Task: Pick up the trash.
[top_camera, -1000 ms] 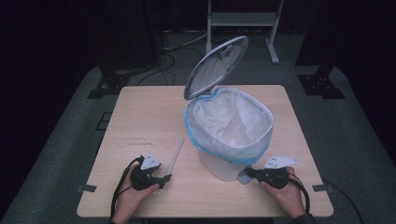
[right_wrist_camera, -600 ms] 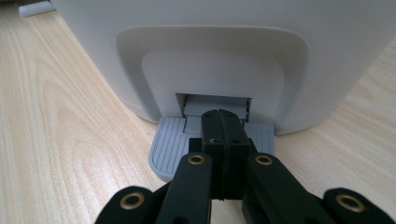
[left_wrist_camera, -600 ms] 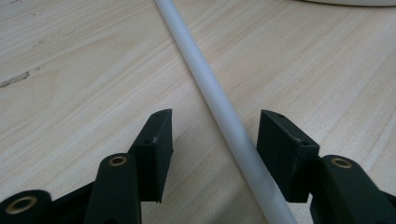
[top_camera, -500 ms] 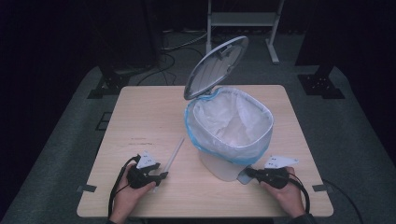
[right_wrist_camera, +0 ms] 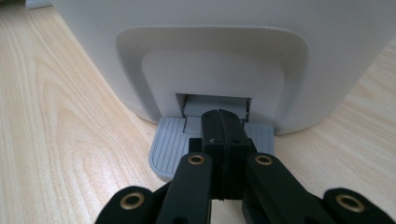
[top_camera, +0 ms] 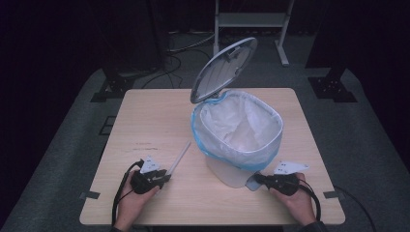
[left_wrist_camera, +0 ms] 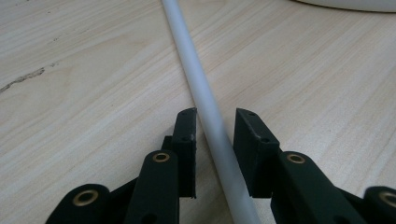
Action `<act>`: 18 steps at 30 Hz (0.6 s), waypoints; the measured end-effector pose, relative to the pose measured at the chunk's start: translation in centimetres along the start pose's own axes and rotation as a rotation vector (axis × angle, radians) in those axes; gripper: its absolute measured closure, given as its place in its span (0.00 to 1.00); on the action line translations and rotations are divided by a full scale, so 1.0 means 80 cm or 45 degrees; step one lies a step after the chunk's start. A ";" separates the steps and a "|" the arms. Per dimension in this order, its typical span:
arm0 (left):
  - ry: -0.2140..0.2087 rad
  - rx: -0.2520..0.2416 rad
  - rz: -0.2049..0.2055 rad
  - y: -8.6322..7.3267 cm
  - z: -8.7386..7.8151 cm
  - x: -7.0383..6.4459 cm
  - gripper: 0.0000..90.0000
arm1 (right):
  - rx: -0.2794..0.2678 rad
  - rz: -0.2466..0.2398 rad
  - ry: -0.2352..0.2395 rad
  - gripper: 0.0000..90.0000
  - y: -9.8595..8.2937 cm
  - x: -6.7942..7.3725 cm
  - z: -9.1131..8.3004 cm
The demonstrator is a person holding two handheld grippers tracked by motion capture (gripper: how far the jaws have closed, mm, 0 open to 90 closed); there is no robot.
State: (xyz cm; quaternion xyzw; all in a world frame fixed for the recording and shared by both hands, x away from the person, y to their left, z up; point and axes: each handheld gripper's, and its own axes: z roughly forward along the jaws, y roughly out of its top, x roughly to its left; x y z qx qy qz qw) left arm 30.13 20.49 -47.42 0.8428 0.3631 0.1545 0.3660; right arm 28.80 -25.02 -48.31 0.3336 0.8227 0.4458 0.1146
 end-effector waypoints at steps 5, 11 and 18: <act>-0.009 0.004 -0.012 0.000 0.000 0.002 0.87 | 0.000 0.001 0.000 1.00 0.000 0.000 0.000; -0.011 -0.004 -0.028 0.000 0.000 0.003 0.90 | 0.000 0.000 -0.001 1.00 0.000 0.000 0.000; 0.003 0.007 -0.041 0.002 0.000 0.004 0.91 | 0.000 0.001 -0.001 1.00 0.000 0.000 0.000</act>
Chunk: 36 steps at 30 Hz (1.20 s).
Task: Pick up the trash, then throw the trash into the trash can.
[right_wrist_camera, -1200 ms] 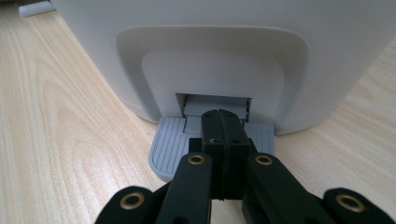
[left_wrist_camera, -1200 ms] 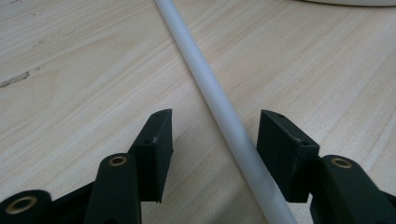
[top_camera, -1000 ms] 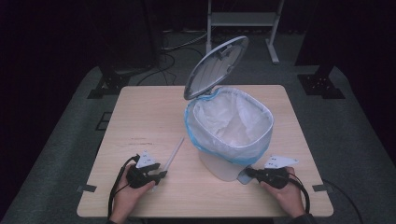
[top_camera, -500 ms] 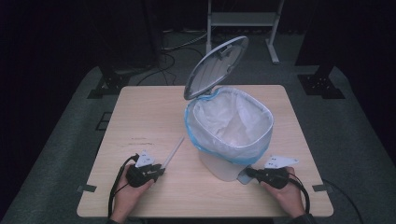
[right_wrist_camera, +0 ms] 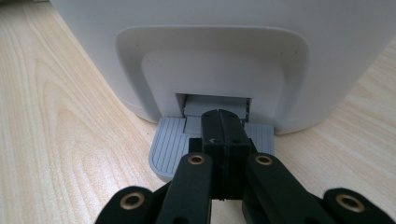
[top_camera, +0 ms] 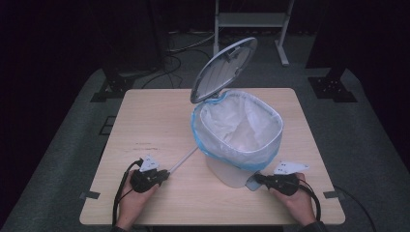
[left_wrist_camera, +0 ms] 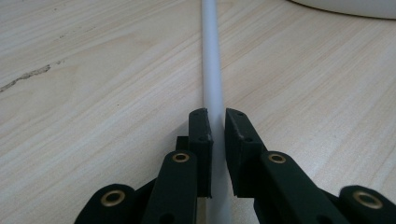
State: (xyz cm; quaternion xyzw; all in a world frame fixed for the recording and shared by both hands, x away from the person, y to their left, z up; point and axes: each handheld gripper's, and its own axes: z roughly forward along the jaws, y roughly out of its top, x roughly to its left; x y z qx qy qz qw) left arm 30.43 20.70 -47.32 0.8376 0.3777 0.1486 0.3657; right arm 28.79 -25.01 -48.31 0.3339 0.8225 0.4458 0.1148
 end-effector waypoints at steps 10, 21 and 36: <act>-0.023 -0.020 -0.023 0.000 -0.009 0.006 0.91 | -0.001 -0.001 -0.002 1.00 0.000 0.000 0.000; -0.061 -0.088 -0.026 -0.001 -0.034 0.011 0.91 | -0.001 0.000 -0.005 1.00 0.000 0.001 0.000; -0.096 -0.164 -0.045 -0.004 -0.063 0.022 0.90 | -0.001 0.003 -0.001 1.00 0.000 0.000 0.000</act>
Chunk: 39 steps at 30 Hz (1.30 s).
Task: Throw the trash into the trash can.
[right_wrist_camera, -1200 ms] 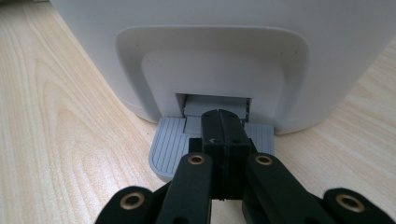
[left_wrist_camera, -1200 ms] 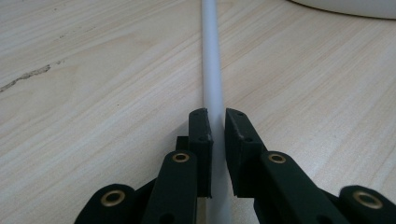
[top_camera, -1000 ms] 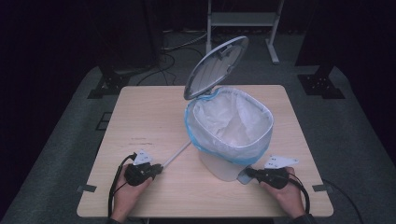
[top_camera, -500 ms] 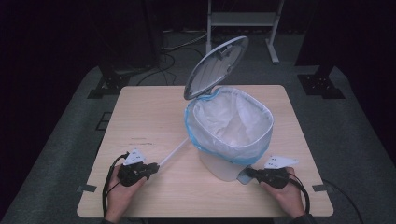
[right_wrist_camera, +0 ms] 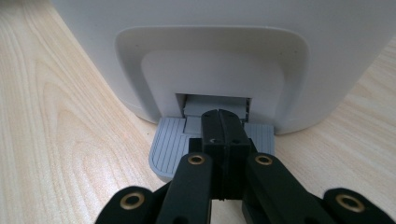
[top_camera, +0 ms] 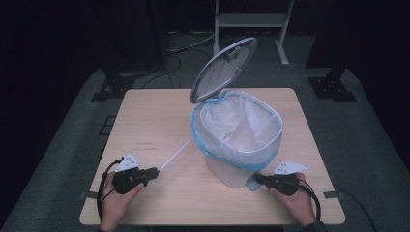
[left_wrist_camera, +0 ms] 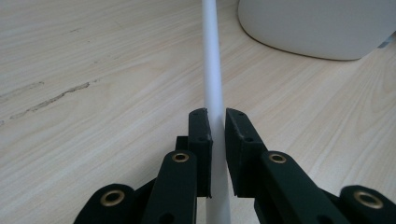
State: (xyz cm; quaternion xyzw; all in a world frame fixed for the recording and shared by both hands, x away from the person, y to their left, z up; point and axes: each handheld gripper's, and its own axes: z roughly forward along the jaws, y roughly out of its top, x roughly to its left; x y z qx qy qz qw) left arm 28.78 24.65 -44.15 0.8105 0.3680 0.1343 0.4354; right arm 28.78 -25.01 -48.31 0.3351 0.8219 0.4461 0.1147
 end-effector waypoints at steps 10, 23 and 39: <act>-0.038 -0.052 0.017 0.008 -0.017 0.002 0.90 | -0.001 0.002 -0.004 1.00 0.000 0.001 0.000; -0.054 -0.098 0.046 0.019 -0.036 0.000 0.90 | -0.002 0.006 -0.002 1.00 0.000 0.000 0.000; -0.057 -0.191 0.058 0.036 -0.069 0.000 0.90 | -0.002 0.006 -0.002 1.00 0.000 0.000 0.000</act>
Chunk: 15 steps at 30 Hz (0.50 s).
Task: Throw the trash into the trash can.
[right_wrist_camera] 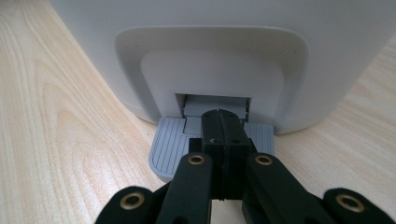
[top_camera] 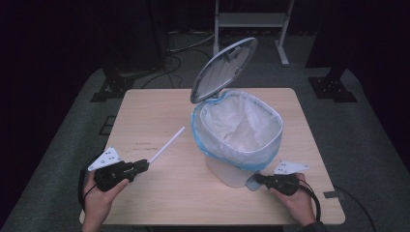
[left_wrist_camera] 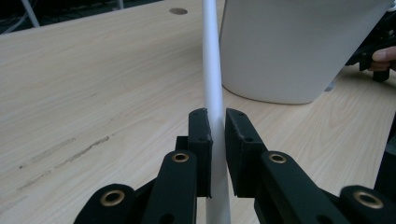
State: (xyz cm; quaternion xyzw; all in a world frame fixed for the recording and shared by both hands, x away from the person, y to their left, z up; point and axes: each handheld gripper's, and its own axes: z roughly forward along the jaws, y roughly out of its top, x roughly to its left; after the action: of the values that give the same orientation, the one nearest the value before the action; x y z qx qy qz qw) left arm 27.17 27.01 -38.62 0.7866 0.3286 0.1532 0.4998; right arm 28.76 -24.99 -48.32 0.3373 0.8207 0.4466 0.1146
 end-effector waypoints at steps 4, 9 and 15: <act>-0.013 -0.027 0.010 0.006 -0.008 -0.001 0.90 | 0.000 0.000 0.000 1.00 0.000 0.000 0.000; -0.039 -0.057 0.025 0.016 -0.015 -0.004 0.90 | 0.000 0.001 0.000 1.00 0.000 0.000 0.000; -0.091 -0.097 0.047 0.032 -0.024 -0.009 0.90 | 0.000 0.003 -0.001 1.00 0.000 0.000 0.000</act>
State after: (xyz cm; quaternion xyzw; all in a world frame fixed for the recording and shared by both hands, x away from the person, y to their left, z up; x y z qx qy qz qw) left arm 26.50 27.11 -35.46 0.7779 0.2898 0.1466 0.5380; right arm 28.76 -24.99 -48.32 0.3385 0.8202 0.4467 0.1142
